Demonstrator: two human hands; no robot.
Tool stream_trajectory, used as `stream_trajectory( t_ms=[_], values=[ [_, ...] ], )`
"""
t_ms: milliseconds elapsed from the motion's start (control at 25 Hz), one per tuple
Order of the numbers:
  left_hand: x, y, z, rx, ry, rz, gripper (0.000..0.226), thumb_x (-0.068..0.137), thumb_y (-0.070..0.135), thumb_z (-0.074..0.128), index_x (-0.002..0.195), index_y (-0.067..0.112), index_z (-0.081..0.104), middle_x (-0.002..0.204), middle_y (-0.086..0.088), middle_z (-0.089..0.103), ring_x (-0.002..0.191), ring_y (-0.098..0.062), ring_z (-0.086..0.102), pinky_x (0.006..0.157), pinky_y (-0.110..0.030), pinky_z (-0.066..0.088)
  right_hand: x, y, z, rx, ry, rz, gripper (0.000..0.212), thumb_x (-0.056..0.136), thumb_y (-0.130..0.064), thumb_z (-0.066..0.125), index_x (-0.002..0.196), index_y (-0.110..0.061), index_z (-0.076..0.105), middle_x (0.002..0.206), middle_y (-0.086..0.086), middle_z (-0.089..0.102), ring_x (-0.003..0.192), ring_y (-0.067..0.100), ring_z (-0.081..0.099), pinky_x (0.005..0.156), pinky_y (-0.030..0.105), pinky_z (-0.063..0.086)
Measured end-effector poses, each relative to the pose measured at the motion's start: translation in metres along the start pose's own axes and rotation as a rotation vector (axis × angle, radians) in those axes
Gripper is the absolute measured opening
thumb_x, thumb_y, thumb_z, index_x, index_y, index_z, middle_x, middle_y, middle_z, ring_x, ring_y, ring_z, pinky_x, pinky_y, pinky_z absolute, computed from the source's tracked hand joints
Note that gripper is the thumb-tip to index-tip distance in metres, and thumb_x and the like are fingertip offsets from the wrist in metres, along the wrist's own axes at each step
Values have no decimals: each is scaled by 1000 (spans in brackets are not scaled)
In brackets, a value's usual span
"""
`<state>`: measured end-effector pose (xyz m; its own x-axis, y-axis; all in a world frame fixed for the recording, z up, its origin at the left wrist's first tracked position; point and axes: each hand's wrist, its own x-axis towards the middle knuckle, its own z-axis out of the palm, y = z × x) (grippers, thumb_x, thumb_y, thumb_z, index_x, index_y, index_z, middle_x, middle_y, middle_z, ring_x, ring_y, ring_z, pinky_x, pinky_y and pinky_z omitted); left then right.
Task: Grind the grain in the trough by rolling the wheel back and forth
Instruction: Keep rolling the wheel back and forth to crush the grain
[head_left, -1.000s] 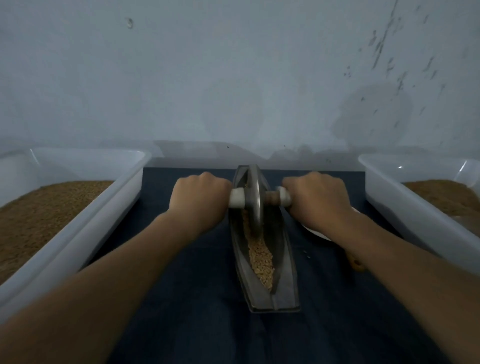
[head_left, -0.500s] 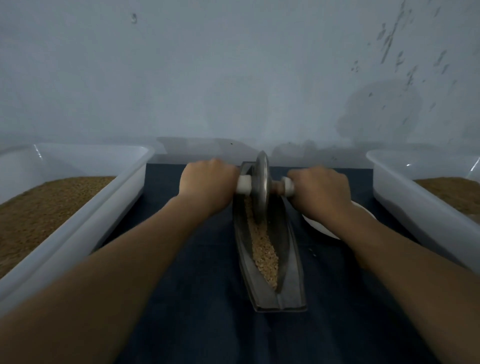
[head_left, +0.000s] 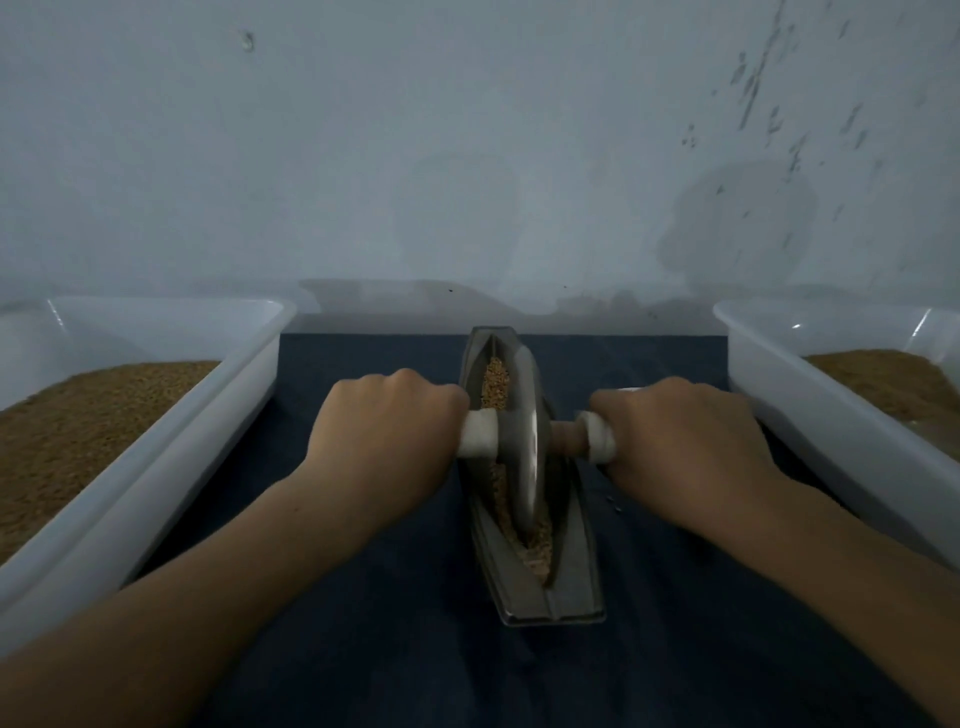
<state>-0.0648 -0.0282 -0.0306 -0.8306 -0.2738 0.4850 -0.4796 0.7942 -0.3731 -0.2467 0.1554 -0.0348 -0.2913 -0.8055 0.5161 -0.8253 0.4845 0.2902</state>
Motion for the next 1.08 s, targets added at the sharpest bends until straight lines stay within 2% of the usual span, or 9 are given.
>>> stream_trajectory(
  t_ms=[120,240,320,440,560,640,760,920,1080],
  values=[
    [33,-5,28,-27,-26,-93,14,85,29,63,83,24,50,63,7,29,54,-17,35,51,-33,31,49,-3,24,53,-37,48,25,81,-33,67,74,-31,43,66,-7,46,61,22,53,50,26,26],
    [61,-9,31,-26,-57,-124,6,87,25,61,94,24,61,67,3,35,61,-23,44,54,-35,34,81,0,36,101,-167,104,14,87,-35,61,79,-30,50,83,-3,62,81,25,62,60,31,37],
    [55,-9,27,-23,-55,-90,7,87,27,62,93,24,59,68,3,33,61,-22,41,54,-35,33,68,2,33,109,-131,87,22,85,-35,62,73,-31,43,78,-4,59,73,24,58,57,30,36],
    [19,-5,19,-22,24,-34,26,80,31,68,81,26,43,63,7,27,53,-17,32,48,-30,24,27,0,17,48,-30,9,43,77,-37,69,62,-33,28,58,-12,39,50,11,35,47,23,16],
    [-8,0,-3,28,108,57,57,55,28,85,72,25,30,55,7,21,44,-15,18,47,-21,3,-2,4,-3,21,-17,-29,39,65,-41,75,64,-36,37,52,-15,29,44,3,25,45,18,9],
    [-5,-2,-7,8,125,26,63,46,24,87,70,25,29,54,7,20,42,-15,13,50,-19,0,-7,5,-1,26,-33,-27,39,62,-41,77,65,-37,38,51,-15,28,42,4,28,45,18,9],
    [12,-2,21,17,4,-62,42,69,32,76,73,26,35,57,8,20,44,-12,16,44,-24,12,26,2,13,-15,-12,-37,41,68,-34,75,65,-35,34,55,-12,34,46,15,37,46,20,13],
    [62,-12,39,-29,-51,-145,8,88,27,60,94,23,62,79,-2,58,69,-27,60,55,-34,36,88,1,32,33,-174,58,13,86,-34,64,78,-29,55,78,-4,61,73,22,59,55,27,36],
    [43,-12,28,-52,-57,-77,12,85,33,64,91,26,57,71,3,45,63,-23,50,54,-34,33,59,2,25,32,-96,39,32,83,-37,64,64,-30,39,65,-8,48,59,19,50,48,26,25]
  ],
)
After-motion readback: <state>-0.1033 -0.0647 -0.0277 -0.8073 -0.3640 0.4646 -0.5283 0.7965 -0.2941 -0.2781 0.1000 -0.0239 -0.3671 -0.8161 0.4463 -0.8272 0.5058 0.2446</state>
